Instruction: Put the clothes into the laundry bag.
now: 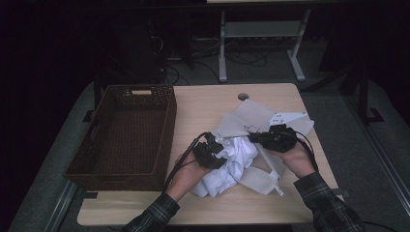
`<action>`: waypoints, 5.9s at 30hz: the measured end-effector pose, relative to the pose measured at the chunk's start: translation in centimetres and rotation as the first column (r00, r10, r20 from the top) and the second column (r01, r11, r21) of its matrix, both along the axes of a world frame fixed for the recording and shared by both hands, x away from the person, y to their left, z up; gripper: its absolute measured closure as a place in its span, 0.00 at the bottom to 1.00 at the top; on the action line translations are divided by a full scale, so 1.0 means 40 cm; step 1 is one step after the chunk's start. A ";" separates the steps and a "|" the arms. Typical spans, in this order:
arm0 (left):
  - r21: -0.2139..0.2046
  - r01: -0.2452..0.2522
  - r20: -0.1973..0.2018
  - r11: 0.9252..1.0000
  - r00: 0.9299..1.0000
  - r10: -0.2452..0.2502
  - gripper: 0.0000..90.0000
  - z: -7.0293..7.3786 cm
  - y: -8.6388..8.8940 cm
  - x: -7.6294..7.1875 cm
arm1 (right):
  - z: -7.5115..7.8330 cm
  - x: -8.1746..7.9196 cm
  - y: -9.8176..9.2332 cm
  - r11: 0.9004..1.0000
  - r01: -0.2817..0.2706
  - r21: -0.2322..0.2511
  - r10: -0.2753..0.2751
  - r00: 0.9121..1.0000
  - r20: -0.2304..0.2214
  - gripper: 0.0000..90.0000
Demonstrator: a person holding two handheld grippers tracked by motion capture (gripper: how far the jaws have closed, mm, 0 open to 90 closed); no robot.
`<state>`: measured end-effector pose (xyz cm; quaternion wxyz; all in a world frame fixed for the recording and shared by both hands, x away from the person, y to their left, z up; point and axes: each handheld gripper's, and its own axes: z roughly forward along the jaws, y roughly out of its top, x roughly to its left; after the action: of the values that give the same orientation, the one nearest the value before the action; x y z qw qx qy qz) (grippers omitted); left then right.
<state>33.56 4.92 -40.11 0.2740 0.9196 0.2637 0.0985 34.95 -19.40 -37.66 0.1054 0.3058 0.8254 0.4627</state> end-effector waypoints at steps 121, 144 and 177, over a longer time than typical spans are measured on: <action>-0.177 0.137 -0.010 0.975 0.990 -0.141 0.95 0.007 0.002 -0.058 | -0.117 -0.107 -0.071 0.987 0.078 -0.141 -0.083 0.996 -0.028 0.94; -0.166 0.123 -0.042 0.978 0.990 -0.132 0.95 -0.028 -0.095 0.001 | -0.074 -0.112 -0.055 0.996 0.014 -0.089 -0.013 1.000 0.008 0.94; -0.219 -0.051 0.016 0.974 0.998 0.056 0.95 -0.081 -0.171 0.056 | -0.105 -0.102 -0.052 0.987 -0.008 -0.160 0.001 0.999 -0.048 0.94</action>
<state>35.82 -1.91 -43.33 0.3734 0.8754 0.2947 0.0864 30.86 -21.46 -41.87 0.1086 0.3055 0.8629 0.3878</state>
